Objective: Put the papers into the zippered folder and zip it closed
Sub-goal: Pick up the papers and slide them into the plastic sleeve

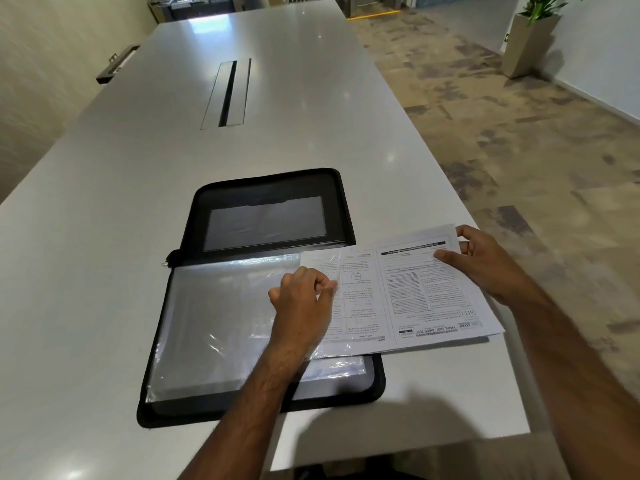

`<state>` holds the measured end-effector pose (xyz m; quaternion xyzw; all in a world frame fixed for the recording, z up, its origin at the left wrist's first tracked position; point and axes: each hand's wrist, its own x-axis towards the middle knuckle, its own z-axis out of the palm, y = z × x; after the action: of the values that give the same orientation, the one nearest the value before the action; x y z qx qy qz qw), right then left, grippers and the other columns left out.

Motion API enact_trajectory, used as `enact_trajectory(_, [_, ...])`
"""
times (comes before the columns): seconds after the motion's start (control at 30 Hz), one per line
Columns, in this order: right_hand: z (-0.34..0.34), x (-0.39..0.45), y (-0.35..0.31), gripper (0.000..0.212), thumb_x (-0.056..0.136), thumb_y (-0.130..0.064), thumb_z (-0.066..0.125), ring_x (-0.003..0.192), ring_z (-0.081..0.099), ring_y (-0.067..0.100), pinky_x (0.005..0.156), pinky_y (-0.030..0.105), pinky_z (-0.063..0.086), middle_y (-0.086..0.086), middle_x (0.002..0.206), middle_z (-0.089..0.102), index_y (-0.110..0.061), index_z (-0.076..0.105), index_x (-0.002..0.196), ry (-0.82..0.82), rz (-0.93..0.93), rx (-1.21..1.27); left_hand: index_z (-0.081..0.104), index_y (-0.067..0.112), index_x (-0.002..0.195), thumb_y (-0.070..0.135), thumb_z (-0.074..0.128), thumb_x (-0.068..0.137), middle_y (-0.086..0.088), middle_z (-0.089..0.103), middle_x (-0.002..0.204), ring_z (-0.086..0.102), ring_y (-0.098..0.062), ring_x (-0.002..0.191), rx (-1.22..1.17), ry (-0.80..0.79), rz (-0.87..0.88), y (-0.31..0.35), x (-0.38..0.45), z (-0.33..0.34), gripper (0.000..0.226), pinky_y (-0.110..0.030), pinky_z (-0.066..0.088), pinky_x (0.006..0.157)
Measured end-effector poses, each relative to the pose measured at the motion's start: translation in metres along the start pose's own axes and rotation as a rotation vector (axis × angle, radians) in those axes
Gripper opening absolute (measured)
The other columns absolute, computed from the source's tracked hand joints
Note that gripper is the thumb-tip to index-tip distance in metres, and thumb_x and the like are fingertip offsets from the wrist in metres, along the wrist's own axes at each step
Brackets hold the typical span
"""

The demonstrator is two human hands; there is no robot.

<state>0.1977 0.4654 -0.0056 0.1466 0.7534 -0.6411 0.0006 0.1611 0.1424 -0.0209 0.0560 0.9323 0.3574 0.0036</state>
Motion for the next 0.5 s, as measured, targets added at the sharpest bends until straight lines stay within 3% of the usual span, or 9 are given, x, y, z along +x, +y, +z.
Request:
enact_trajectory(0.2, [0.013, 0.001, -0.005, 0.022, 0.093, -0.012, 0.074, 0.086, 0.08, 0.032, 0.071, 0.044, 0.067, 0.011, 0.1, 0.082, -0.013, 0.062, 0.112, -0.011, -0.013, -0.025, 0.053, 0.032, 0.075, 0.044, 0.059, 0.101, 0.022, 0.053, 0.087, 0.051, -0.008, 0.093, -0.001, -0.012, -0.003, 0.001, 0.004, -0.002, 0.029, -0.034, 0.025, 0.094])
enact_trajectory(0.33, [0.024, 0.002, -0.006, 0.021, 0.094, -0.016, 0.074, 0.085, 0.08, 0.03, 0.069, 0.041, 0.066, 0.007, 0.1, 0.082, -0.016, 0.062, 0.112, -0.02, -0.026, -0.038, 0.058, 0.03, 0.078, 0.042, 0.059, 0.101, 0.021, 0.055, 0.088, 0.049, -0.002, 0.091, -0.035, -0.037, -0.028, 0.002, 0.006, -0.004, 0.026, -0.035, 0.025, 0.095])
enact_trajectory(0.5, [0.043, 0.003, -0.005, 0.019, 0.096, -0.018, 0.073, 0.083, 0.081, 0.026, 0.068, 0.038, 0.066, 0.002, 0.099, 0.082, -0.02, 0.063, 0.111, -0.014, -0.023, -0.061, 0.06, 0.03, 0.079, 0.04, 0.061, 0.102, 0.018, 0.058, 0.091, 0.053, -0.009, 0.096, -0.039, -0.059, -0.041, 0.005, 0.007, -0.008, 0.025, -0.034, 0.024, 0.096])
